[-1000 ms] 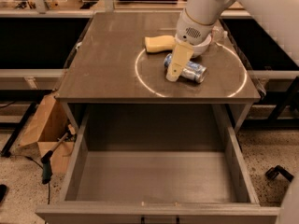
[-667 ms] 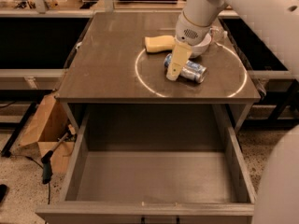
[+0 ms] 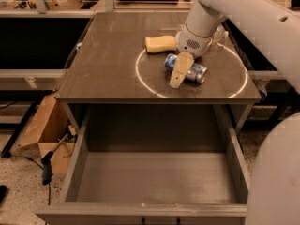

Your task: Place redbull can into top drawer

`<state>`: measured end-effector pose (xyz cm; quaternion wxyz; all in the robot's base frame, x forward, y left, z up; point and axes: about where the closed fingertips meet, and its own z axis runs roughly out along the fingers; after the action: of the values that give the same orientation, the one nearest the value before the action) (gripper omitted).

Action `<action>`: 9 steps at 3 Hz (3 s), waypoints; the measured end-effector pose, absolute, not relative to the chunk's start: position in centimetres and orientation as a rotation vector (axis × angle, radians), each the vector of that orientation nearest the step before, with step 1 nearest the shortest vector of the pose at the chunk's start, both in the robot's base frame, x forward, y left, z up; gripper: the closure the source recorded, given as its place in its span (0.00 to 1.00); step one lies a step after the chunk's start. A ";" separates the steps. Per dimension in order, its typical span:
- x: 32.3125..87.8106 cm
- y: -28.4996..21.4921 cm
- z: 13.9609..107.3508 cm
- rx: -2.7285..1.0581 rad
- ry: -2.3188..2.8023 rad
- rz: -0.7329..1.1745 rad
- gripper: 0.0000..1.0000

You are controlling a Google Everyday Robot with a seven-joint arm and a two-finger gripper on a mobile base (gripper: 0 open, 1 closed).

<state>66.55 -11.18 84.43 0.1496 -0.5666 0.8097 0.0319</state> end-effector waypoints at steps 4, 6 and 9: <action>65.9 -11.1 88.7 -1.622 2.262 0.051 0.00; 63.3 -12.6 87.9 -1.597 2.301 0.083 0.00; 64.4 -11.8 84.4 -1.611 2.339 0.147 0.00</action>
Offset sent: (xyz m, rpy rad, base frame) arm -0.0017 0.0064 0.0407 0.0047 -0.0521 0.0290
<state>64.44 -11.83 84.36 0.1482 -0.5601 0.8134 0.0513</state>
